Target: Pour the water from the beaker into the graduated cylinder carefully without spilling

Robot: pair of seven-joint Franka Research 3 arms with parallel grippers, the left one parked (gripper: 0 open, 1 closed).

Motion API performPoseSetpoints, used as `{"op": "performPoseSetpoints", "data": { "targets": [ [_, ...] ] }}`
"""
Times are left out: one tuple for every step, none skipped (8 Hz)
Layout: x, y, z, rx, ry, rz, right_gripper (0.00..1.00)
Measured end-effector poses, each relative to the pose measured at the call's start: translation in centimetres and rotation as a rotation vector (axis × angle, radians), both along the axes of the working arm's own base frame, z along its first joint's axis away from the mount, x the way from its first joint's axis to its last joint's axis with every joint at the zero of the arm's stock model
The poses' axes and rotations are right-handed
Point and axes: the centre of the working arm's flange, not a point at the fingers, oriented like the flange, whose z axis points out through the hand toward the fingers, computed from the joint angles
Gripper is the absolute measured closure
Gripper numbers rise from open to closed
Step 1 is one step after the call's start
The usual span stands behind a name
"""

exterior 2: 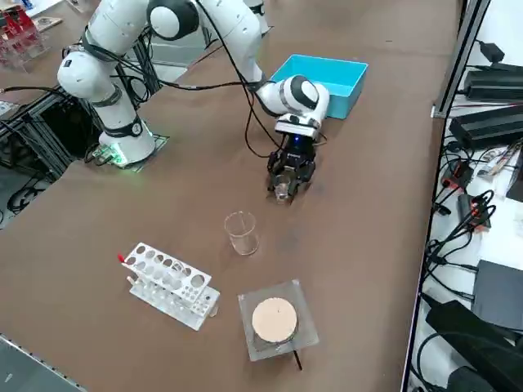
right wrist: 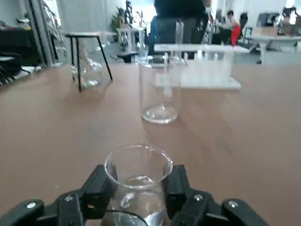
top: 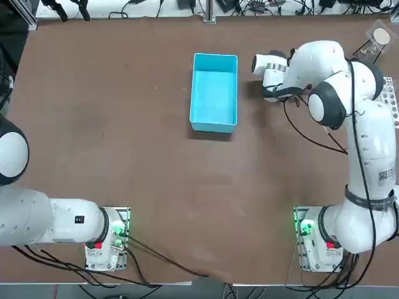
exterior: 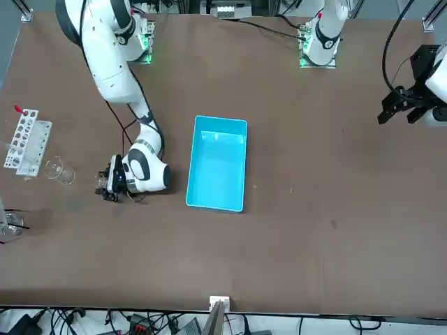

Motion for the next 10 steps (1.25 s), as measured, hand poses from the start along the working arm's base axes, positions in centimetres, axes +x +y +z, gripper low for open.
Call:
{"op": "performPoseSetpoints", "data": {
  "targets": [
    [0.0,0.0,0.1,0.004,-0.002,-0.005,0.39],
    [0.0,0.0,0.1,0.005,-0.002,-0.007,0.39],
    [0.0,0.0,0.1,0.006,-0.001,-0.009,0.37],
    [-0.1,0.0,0.0,0.011,0.0,-0.013,0.22],
    [-0.2,0.3,0.0,0.017,0.002,-0.014,0.05],
    [-0.3,0.7,0.0,0.032,0.003,-0.021,0.0],
    [-0.3,1.4,0.4,0.061,0.012,-0.036,0.0],
    [-0.1,2.4,1.7,0.105,0.026,-0.049,0.0],
    [0.3,3.5,3.8,0.162,0.039,-0.062,0.0],
    [0.8,5.0,6.6,0.238,0.048,-0.076,0.0]
  ]
}}
